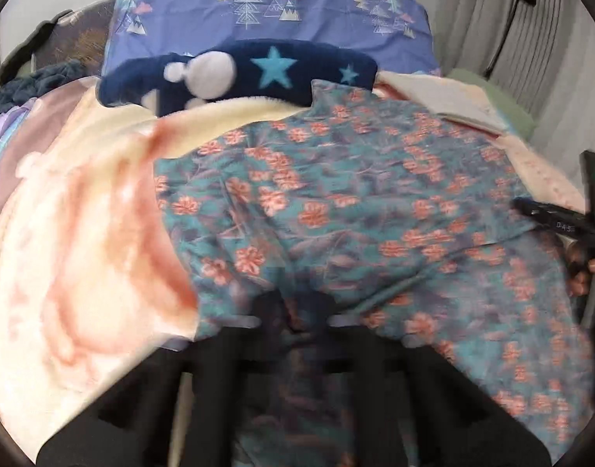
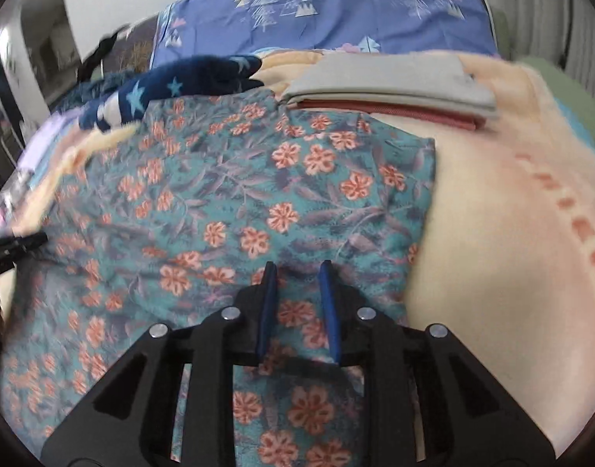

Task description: Fold small clothes

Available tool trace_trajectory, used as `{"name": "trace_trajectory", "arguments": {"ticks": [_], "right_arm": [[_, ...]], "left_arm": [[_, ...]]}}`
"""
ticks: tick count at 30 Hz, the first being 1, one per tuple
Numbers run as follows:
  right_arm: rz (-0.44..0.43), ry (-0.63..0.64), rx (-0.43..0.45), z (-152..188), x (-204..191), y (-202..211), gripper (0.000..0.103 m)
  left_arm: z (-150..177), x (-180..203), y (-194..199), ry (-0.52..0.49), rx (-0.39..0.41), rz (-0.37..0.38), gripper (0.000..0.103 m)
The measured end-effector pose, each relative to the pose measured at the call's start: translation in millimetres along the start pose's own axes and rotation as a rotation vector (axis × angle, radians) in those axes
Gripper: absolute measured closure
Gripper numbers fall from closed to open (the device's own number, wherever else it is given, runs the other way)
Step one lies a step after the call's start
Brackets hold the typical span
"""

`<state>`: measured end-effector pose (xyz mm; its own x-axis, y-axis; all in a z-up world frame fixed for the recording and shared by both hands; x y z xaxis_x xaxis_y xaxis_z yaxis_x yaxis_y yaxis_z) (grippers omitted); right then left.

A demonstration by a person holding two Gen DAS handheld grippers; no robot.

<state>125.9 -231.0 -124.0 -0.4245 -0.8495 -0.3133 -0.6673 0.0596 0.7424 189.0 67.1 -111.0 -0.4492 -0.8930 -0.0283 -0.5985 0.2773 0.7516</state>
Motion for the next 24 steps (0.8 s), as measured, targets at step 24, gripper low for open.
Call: {"name": "trace_trajectory", "arguments": {"ticks": [24], "right_arm": [[0.106,0.010,-0.007,5.9,-23.9,-17.5,0.070]], "left_arm": [[-1.9,39.4,-27.8,-0.129,-0.026,-0.069,0.075]]}}
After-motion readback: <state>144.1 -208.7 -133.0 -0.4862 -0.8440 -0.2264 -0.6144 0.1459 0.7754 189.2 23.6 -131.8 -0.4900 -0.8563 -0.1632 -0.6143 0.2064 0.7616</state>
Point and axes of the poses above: each gripper's, at about its wrist camera, not at the fingertips, and y roughly against the way its jaws point, x to its right, z to its underside, the point moved 6 cm from there along -y, roughly the way its jaws point, and after that the axes turned 13 degrees about -y, right-handed, at the moved point
